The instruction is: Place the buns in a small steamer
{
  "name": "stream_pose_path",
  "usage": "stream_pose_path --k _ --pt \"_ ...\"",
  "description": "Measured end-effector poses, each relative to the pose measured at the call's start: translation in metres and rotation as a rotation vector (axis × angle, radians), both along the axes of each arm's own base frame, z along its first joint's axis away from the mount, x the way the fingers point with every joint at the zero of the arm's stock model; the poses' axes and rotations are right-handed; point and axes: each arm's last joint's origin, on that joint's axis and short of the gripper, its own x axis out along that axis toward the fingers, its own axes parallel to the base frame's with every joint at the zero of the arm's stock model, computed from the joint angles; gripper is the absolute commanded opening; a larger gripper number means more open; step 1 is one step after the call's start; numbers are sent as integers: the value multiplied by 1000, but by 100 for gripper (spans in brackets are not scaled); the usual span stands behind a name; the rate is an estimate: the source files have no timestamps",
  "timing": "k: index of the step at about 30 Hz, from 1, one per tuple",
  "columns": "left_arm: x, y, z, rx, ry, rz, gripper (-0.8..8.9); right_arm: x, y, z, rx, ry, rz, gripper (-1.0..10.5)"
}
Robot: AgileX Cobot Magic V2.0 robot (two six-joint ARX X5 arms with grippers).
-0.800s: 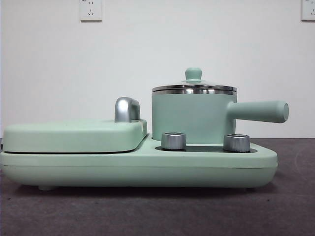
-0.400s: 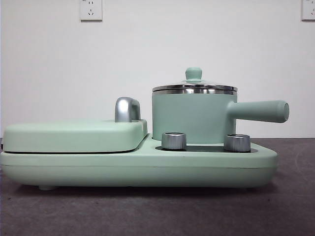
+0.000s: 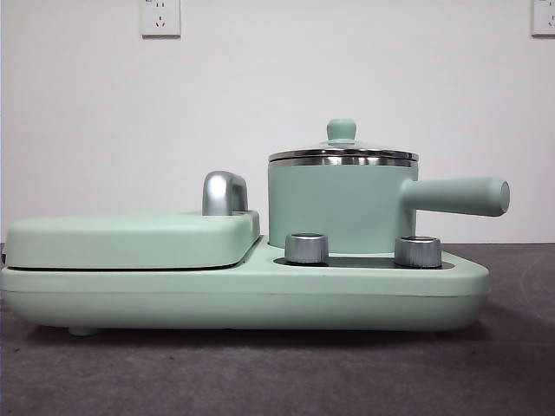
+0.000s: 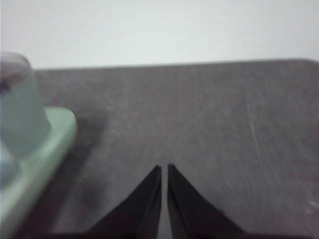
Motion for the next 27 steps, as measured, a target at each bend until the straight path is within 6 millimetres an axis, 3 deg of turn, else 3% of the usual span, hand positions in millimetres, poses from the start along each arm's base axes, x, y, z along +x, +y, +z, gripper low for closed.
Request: stream_pose_path --k 27 --pt "0 0 0 0 0 0 25 -5 1 -6 -40 48 -19 20"
